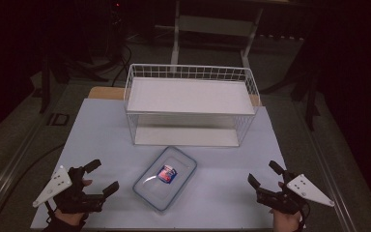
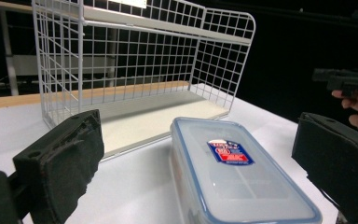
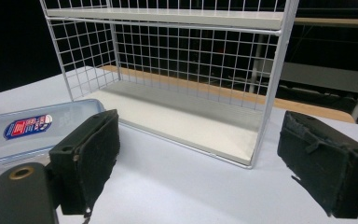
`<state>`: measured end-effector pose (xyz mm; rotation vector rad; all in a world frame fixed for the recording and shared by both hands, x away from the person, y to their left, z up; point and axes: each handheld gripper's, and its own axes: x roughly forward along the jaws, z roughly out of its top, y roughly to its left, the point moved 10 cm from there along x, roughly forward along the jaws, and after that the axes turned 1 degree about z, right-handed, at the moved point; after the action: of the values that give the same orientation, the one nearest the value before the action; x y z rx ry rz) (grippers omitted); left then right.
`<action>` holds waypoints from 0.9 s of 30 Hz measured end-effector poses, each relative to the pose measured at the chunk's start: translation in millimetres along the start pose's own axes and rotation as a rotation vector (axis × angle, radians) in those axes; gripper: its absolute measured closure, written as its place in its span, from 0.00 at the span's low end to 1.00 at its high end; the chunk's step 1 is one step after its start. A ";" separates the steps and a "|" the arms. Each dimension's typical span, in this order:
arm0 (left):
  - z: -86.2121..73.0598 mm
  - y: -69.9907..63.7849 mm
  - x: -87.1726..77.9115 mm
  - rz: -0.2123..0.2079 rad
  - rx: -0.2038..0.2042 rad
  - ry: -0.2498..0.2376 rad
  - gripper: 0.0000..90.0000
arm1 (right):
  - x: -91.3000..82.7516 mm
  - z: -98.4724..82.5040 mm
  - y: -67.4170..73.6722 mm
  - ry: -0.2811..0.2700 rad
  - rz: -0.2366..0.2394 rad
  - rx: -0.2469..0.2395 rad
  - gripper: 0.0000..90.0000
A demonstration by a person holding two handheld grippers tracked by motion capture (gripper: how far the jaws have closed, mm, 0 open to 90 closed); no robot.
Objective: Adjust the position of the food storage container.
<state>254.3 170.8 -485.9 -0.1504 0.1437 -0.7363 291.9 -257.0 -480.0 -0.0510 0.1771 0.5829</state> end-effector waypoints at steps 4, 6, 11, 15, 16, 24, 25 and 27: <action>11.6 -8.1 2.8 -0.018 -0.004 0.000 0.03 | 0.0 -0.3 0.7 0.003 -0.003 0.005 0.14; 17.4 -12.4 4.3 -0.030 -0.006 0.003 0.03 | 0.2 -0.2 1.1 0.004 -0.003 0.007 0.14; 21.5 -27.9 13.5 -0.064 -0.029 0.033 0.03 | -0.6 0.5 2.1 0.002 -0.007 0.008 0.14; 10.4 -45.7 26.1 -0.114 0.001 0.123 0.04 | 0.1 0.4 2.6 0.004 -0.006 0.010 0.14; 7.3 -51.7 29.5 -0.130 0.008 0.143 0.04 | 0.2 0.3 2.8 0.004 -0.006 0.010 0.14; -18.7 -87.2 51.8 -0.266 -0.018 0.314 0.37 | 0.3 0.2 3.8 0.004 0.000 0.013 0.15; -22.2 -91.1 54.1 -0.284 -0.029 0.333 0.47 | 0.3 0.1 3.9 0.004 0.001 0.014 0.14; -28.6 -98.6 58.1 -0.315 -0.034 0.366 0.61 | 0.5 -0.3 3.9 0.005 0.003 0.014 0.15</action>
<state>226.9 56.9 -500.0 -0.0694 0.4891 -1.0722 290.2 -253.5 -480.3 -0.0387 0.1863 0.5841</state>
